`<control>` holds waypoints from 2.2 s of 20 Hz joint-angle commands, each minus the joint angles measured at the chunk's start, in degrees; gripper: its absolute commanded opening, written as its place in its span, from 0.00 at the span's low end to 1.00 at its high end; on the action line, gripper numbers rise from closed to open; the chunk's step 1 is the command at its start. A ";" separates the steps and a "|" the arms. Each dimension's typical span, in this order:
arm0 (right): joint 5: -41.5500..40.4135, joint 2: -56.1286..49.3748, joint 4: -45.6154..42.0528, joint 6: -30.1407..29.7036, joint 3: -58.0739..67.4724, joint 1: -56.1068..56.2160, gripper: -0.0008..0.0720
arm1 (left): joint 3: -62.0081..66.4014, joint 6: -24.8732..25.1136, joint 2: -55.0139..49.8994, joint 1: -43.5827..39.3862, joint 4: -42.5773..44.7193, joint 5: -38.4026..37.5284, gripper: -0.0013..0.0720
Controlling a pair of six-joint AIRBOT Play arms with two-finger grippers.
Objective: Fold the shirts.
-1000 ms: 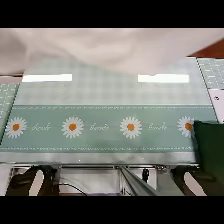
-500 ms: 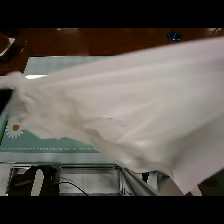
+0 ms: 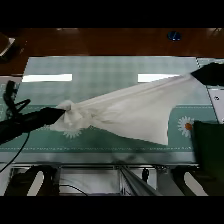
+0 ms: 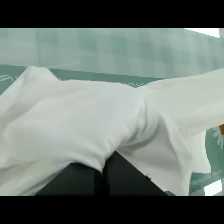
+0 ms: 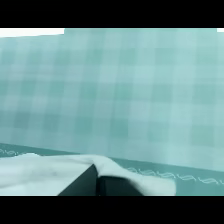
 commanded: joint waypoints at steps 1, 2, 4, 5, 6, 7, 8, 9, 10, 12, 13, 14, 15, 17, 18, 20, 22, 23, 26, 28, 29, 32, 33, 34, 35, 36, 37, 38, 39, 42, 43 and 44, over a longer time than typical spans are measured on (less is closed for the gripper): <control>-7.23 -14.40 8.48 -2.25 1.22 0.04 0.05 | -2.51 0.79 -10.47 -7.06 -2.16 16.22 0.04; -7.78 -18.97 10.38 -2.78 3.28 0.02 0.05 | -1.57 0.79 -14.19 -8.81 -2.16 18.51 0.04; -7.96 -26.93 12.41 -1.90 7.67 0.02 0.05 | 0.74 0.76 -20.94 -11.80 -2.19 18.49 0.04; -7.98 -30.03 13.25 -0.90 9.57 0.02 0.09 | 1.84 0.76 -23.69 -13.07 -2.19 18.03 0.09; -7.96 -32.63 13.75 0.72 11.26 0.02 0.40 | 2.97 0.79 -25.94 -14.12 -2.16 16.92 0.38; -7.43 -34.27 13.66 1.18 12.57 0.02 0.58 | 4.20 0.83 -27.34 -14.32 -1.88 15.02 0.72; -6.43 -34.91 13.25 1.09 13.73 -0.37 0.58 | 5.88 0.79 -28.04 -13.29 -0.48 11.72 0.71; -5.20 -34.93 12.13 1.09 15.02 -1.29 0.58 | 7.89 0.76 -27.85 -11.21 1.55 7.43 0.71; -2.40 -34.69 10.97 1.09 16.59 -2.78 0.58 | 9.84 0.76 -27.12 -8.39 3.52 2.86 0.71; 3.93 -32.83 7.30 0.09 18.36 -7.28 0.57 | 12.87 0.63 -23.76 -0.22 7.02 -5.49 0.71; 6.93 -31.23 3.17 -0.28 18.29 -9.86 0.57 | 12.98 -0.37 -21.24 4.44 8.09 -7.52 0.71; 8.92 -29.68 -1.53 -0.09 17.57 -12.04 0.57 | 12.41 -2.21 -18.71 9.46 9.84 -9.44 0.71; 8.37 -27.30 -3.93 2.14 14.60 -14.51 0.57 | 10.78 -4.50 -16.59 14.29 11.43 -11.41 0.71; 3.87 -22.01 -2.38 3.13 4.11 -17.81 0.57 | 5.14 -4.66 -15.54 22.53 11.65 -14.95 0.71; 2.03 -19.54 -1.97 2.27 -1.81 -18.01 0.57 | 2.14 -2.64 -15.91 25.66 11.61 -15.96 0.71; -0.46 -15.13 1.36 -1.90 -13.73 -17.84 0.57 | -2.62 1.57 -16.65 29.49 11.37 -16.72 0.71; -1.22 -11.98 5.16 -5.57 -22.62 -17.84 0.57 | -4.17 4.02 -17.31 29.66 11.41 -16.22 0.71; -1.09 -10.86 5.57 -6.60 -25.68 -17.81 0.57 | -4.11 4.31 -17.77 29.70 11.43 -15.61 0.71; -2.12 -9.35 6.58 -7.02 -30.03 -17.81 0.57 | -4.02 10.10 -20.46 29.68 10.86 -12.83 0.71; -2.03 -9.35 6.58 -7.02 -30.51 -17.81 0.57 | -4.02 13.46 -23.17 29.42 7.89 -12.22 0.71; -1.88 -9.35 6.64 -7.02 -30.51 -17.81 0.57 | -4.02 15.47 -24.61 28.72 6.19 -12.07 0.71; -0.87 -9.35 6.45 -7.04 -30.51 -17.81 0.57 | -4.02 20.24 -27.47 24.72 4.92 -9.09 0.71; -0.52 -9.38 6.43 -7.04 -30.51 -17.81 0.57 | -4.02 20.55 -28.15 23.32 4.92 -8.17 0.71; -0.15 -9.35 6.43 -7.04 -30.51 -17.81 0.57 | -4.02 21.46 -28.92 21.86 4.72 -7.85 0.71; -0.02 -9.38 6.43 -7.02 -30.51 -17.81 0.57 | -4.02 22.16 -29.66 20.37 4.57 -7.91 0.71; -0.02 -9.35 6.29 -6.99 -30.51 -17.84 0.57 | -4.00 23.39 -30.32 18.71 4.46 -8.33 0.68; 0.02 -9.38 5.73 -6.80 -30.51 -17.84 0.57 | -3.93 24.26 -30.84 17.20 4.52 -8.76 0.48; 0.04 -9.42 4.24 -5.86 -30.51 -17.84 0.57 | -3.78 25.03 -31.08 16.13 4.55 -8.96 0.09; 0.04 -9.42 1.70 -4.33 -30.51 -17.84 0.57 | -3.39 25.90 -31.12 15.67 4.50 -8.92 0.05; 3.54 -9.42 -6.29 -1.75 -30.53 -17.84 0.57 | -1.70 25.81 -31.12 15.76 4.48 -9.27 0.04; 4.96 -9.42 -7.93 -0.96 -31.01 -17.84 0.57 | -1.29 25.77 -31.12 15.76 4.48 -9.40 0.04; 5.79 -9.42 -7.93 -0.50 -32.06 -17.81 0.57 | -1.16 25.64 -31.12 15.76 4.48 -9.42 0.05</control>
